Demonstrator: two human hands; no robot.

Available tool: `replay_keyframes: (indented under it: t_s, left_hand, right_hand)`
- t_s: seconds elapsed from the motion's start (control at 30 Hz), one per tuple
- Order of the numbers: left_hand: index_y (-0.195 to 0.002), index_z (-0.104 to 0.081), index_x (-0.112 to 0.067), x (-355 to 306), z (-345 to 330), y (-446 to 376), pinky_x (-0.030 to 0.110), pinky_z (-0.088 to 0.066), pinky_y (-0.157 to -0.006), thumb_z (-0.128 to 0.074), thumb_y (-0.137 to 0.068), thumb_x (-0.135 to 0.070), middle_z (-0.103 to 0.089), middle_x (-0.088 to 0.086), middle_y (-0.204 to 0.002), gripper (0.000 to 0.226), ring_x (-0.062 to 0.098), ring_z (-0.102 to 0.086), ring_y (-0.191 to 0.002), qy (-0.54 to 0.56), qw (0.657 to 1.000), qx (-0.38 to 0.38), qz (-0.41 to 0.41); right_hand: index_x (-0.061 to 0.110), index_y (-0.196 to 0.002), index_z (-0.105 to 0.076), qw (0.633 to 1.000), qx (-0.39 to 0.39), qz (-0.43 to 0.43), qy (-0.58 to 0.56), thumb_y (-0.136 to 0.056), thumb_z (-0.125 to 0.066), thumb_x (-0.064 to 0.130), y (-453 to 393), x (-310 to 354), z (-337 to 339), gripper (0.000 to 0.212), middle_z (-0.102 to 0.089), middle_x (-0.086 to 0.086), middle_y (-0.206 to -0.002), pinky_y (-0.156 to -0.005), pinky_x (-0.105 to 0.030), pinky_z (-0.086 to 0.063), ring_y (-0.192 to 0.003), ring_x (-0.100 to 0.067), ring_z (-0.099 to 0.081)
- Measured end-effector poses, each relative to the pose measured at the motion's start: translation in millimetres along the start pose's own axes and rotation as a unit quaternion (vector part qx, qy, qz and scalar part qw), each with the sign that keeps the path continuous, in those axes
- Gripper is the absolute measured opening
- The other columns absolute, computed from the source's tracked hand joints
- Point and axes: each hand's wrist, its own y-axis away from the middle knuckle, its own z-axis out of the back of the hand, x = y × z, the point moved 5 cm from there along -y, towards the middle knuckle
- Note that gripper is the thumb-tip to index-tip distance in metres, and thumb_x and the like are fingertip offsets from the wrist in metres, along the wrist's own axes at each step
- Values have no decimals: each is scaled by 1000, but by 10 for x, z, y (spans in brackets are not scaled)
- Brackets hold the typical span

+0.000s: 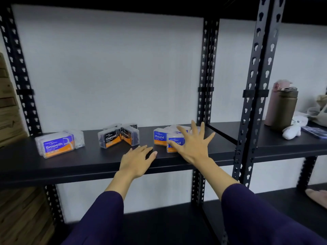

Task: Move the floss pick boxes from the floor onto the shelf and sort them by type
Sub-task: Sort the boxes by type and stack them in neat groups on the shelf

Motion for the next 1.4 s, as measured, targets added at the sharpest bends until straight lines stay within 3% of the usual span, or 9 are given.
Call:
replay_keyframes:
  t_s: [0.07, 0.33, 0.57, 0.7, 0.77, 0.9, 1.03, 1.2, 1.4]
  left_hand:
    - [-146, -36, -34, -11, -10, -2, 39, -21, -116, -18, -97, -60, -30, -9, -155, 58, 12, -25, -144, -12, 1000, -5, 0]
    - [-143, -39, -36, -9, -9, 5, 37, -27, -113, -19, -97, -59, -36, -10, -152, 55, 12, -31, -141, -22, 999, -33, 0]
    - [-142, -41, -36, -41, 31, 38, 36, -32, -108, -21, -99, -57, -38, -11, -150, 52, 14, -37, -137, -27, 999, -40, 4]
    - [-143, -40, -36, -53, 33, 37, 36, -31, -109, -24, -100, -51, -37, -10, -151, 48, 14, -36, -137, -22, 999, -36, 5]
    - [-142, -41, -36, -57, 48, 36, 36, -32, -107, -26, -101, -48, -38, -10, -150, 46, 15, -38, -136, -13, 999, -40, 5]
    - [-140, -45, -32, -65, 52, 74, 36, -38, -99, -26, -101, -44, -43, -8, -147, 45, 18, -43, -131, 5, 999, -32, 7]
    - [-130, -56, -20, -168, 90, 269, 39, -28, -110, -34, -102, -33, -56, 1, -135, 38, 24, -51, -121, 39, 996, -84, 17]
    - [-115, -64, -16, -451, -27, 912, 32, -42, -87, -46, -98, -22, -60, 0, -117, 26, 21, -51, -108, 72, 978, -197, -5]
    - [-126, -58, -14, -500, -973, 1497, 37, -40, -91, -39, -99, -25, -56, 4, -130, 34, 25, -53, -112, 28, 998, -61, 15]
  right_hand:
    - [44, -140, -35, 998, 44, -19, -46, -77, -44, 80, -37, 41, -110, 73, -11, -8, -158, -106, -73, -7, -146, -39, 1]
    - [38, -133, -44, 995, 12, -51, -88, -77, -56, 71, -215, 97, -279, 65, -28, -8, -149, -106, -63, -26, -145, -40, 1]
    - [40, -139, -36, 995, 32, -63, -77, -79, -54, 71, -324, 104, -367, 70, -22, -11, -153, -107, -66, -19, -145, -40, 4]
    - [33, -151, -13, 995, 49, -63, -55, -86, -48, 66, -254, 117, -344, 81, -9, -13, -158, -111, -64, -12, -147, -37, 3]
    - [23, -152, -12, 997, 24, -54, -54, -91, -47, 59, -152, 133, -267, 79, -11, -13, -158, -113, -59, -13, -147, -32, -3]
    - [10, -138, -40, 996, -49, 19, -70, -95, -54, 34, 197, 158, -85, 51, -36, -14, -145, -108, -46, -29, -135, -30, -34]
    - [2, -112, -60, 991, -110, 58, -56, -82, -66, 3, 633, 101, 25, 31, -59, -18, -113, -77, -44, -50, -95, -37, -58]
    - [6, -124, -56, 998, -25, 45, -37, -95, -49, 13, 1184, 11, 2, 30, -56, -13, -121, -89, -41, -40, -110, -32, -51]
    - [6, -132, -49, 990, 125, 28, -55, -99, -40, 20, 1965, -37, -648, 37, -56, -13, -129, -94, -42, -41, -116, -32, -52]
